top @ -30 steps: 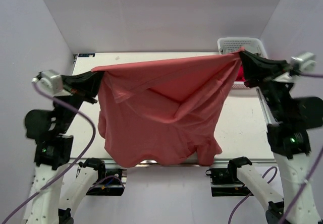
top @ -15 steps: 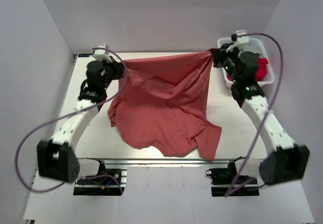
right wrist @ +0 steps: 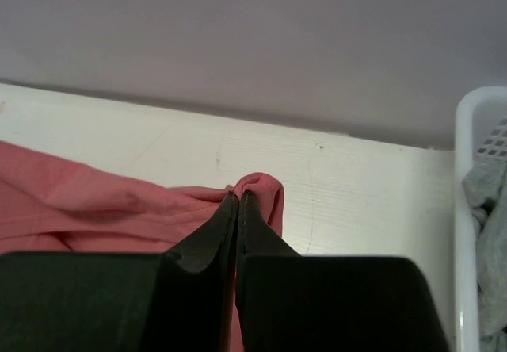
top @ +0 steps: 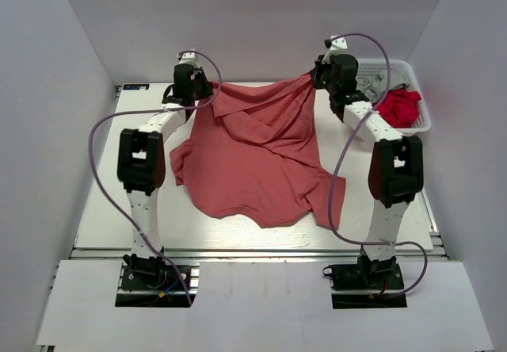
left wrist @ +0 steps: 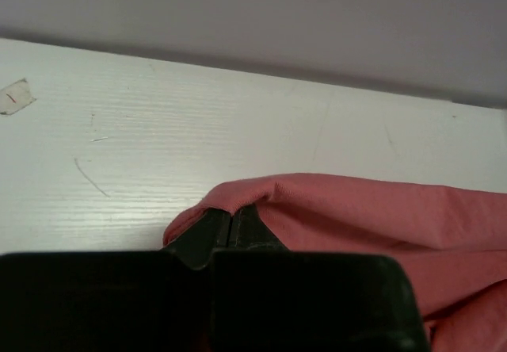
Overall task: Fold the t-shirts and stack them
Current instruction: Flatten out the tshirt
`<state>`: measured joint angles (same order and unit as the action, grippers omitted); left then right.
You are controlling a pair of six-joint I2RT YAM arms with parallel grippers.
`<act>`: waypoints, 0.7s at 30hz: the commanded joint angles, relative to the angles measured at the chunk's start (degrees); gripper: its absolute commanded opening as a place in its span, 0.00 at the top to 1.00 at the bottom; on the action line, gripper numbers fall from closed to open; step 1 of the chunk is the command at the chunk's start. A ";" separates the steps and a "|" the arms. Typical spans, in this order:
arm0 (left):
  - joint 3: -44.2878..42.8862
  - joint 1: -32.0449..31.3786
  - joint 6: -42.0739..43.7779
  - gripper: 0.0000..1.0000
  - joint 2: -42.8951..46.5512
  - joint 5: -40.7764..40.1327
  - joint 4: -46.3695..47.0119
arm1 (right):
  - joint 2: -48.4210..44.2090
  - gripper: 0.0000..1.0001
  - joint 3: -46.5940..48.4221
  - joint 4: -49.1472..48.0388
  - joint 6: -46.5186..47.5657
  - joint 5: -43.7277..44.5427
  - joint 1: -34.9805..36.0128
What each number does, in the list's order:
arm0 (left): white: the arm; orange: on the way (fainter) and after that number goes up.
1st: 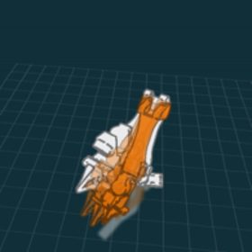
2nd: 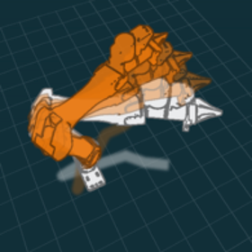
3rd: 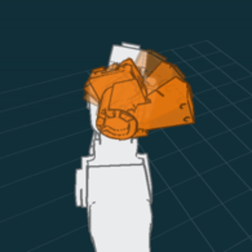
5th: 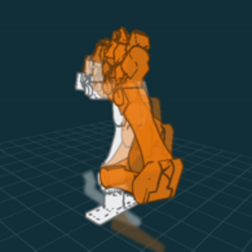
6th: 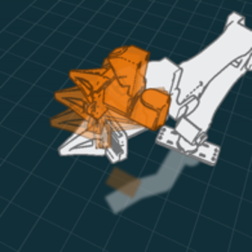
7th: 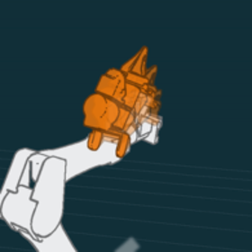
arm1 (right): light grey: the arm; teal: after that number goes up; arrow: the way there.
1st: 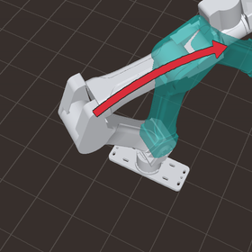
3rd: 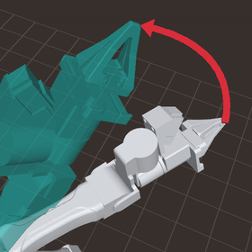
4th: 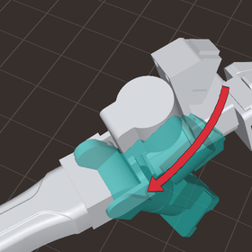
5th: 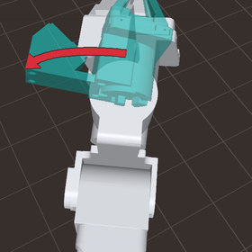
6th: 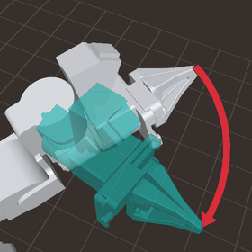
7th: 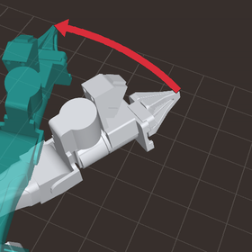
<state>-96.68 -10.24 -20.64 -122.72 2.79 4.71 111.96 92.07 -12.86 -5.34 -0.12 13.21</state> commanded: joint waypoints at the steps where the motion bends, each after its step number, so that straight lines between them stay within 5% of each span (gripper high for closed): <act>1: -8.50 1.71 -1.15 1.00 -5.58 2.14 -4.18 | 3.07 1.00 3.55 -1.64 1.48 -1.61 -0.38; 5: -13.26 2.77 -3.26 0.98 -12.27 2.92 -5.68 | 6.06 1.00 2.94 -2.08 0.96 -2.17 -0.38; 8: -15.80 3.99 -3.78 0.39 -15.62 4.67 -5.68 | 9.75 1.00 5.83 0.72 0.34 -0.07 -0.47; 9: -16.69 4.00 -3.79 0.07 -16.32 4.68 -5.68 | 11.42 0.94 6.71 2.47 0.25 2.38 -0.47; 10: -17.48 4.52 -3.79 0.01 -16.85 5.47 -6.37 | 12.31 0.80 10.20 3.27 0.16 3.10 -0.47; 12: -18.72 4.53 -3.79 0.01 -17.56 5.47 -7.00 | 15.21 0.59 14.07 6.77 0.77 4.42 -0.47; 13: -19.24 4.53 -3.79 0.01 -17.56 5.47 -7.00 | 15.91 0.33 17.23 8.28 1.03 4.95 -0.47; 16: -19.95 4.53 -3.79 0.01 -17.56 6.00 -8.92 | 19.17 0.10 24.37 16.28 1.21 6.80 -0.29; 21: -19.16 4.53 -1.95 0.01 -12.38 6.00 -12.17 | 11.99 0.10 21.05 17.96 2.18 5.66 -0.12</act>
<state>-115.00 -5.43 -23.86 -142.04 7.60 -4.36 131.02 113.49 2.70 -4.03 4.82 13.13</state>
